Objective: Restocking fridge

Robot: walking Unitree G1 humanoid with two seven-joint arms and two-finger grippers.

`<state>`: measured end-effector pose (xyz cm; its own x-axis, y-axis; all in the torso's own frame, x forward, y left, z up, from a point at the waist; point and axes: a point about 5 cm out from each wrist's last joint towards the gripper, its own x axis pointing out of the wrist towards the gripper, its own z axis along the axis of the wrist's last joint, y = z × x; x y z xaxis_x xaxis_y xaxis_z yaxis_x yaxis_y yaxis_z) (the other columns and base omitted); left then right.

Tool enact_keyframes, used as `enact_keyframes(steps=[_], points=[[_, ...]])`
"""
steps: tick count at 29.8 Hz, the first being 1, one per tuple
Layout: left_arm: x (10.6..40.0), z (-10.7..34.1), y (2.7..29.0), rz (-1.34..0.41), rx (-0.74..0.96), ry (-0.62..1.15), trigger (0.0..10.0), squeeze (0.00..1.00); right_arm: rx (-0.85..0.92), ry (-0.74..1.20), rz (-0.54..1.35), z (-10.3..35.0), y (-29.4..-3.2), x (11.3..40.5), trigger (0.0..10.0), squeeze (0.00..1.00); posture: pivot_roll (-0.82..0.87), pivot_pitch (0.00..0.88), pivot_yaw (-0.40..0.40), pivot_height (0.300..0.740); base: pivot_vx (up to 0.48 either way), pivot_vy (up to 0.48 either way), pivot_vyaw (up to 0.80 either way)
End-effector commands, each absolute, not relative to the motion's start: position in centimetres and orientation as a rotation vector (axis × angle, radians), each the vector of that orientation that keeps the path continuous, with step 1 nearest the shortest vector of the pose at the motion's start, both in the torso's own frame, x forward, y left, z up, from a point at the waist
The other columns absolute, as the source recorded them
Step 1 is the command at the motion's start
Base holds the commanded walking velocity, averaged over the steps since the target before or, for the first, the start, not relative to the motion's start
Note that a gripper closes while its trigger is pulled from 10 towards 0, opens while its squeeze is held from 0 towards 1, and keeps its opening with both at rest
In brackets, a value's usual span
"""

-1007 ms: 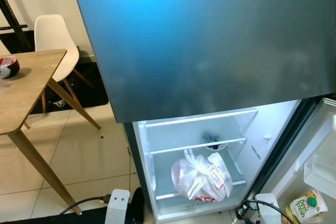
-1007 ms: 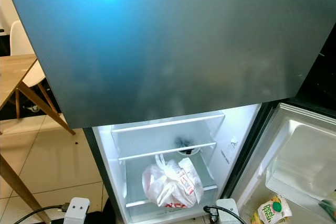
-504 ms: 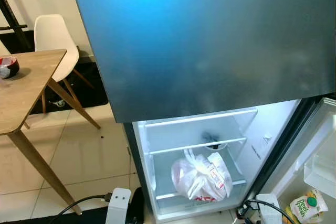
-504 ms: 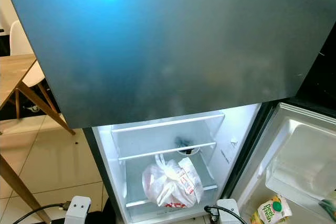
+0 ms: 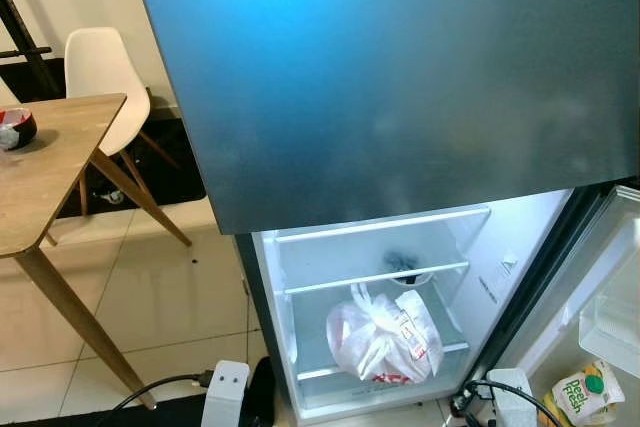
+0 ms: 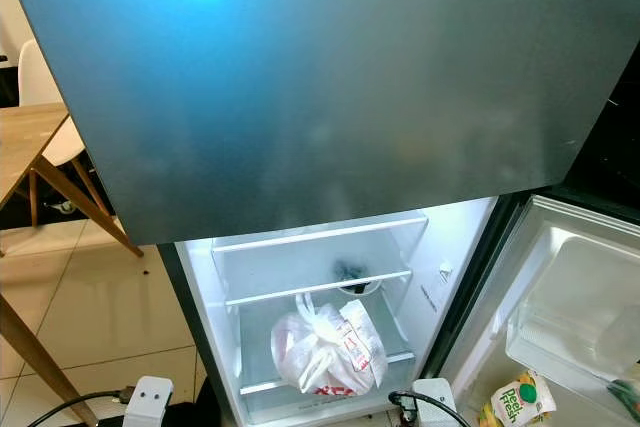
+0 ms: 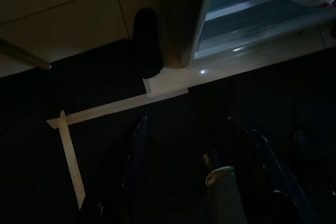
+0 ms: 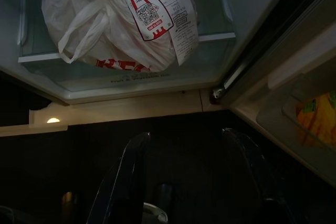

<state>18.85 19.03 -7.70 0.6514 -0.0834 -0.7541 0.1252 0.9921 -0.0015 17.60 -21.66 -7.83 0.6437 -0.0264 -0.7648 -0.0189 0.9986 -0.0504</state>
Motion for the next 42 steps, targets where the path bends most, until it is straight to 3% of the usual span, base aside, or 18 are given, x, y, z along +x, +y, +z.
enact_keyframes(steps=[1,27,42], points=[[18.4,-7.9,18.9,-0.126,0.063,0.867,10.0,0.0,-0.044,0.857,-0.012,-7.8,-21.7,17.6,10.0,0.0,-0.05,0.006,0.039,0.74,0.0,0.0,0.0],[19.0,-7.8,18.3,-0.175,0.085,0.857,10.0,0.0,-0.014,0.828,-0.006,-7.6,-21.7,17.8,10.0,0.0,-0.05,0.006,0.04,0.74,0.0,0.0,0.0],[19.5,-7.5,18.3,-0.153,0.065,0.843,10.0,0.0,-0.017,0.815,0.008,-7.4,-21.7,17.9,10.0,0.0,-0.05,0.007,0.038,0.74,0.0,-0.355,0.0]])
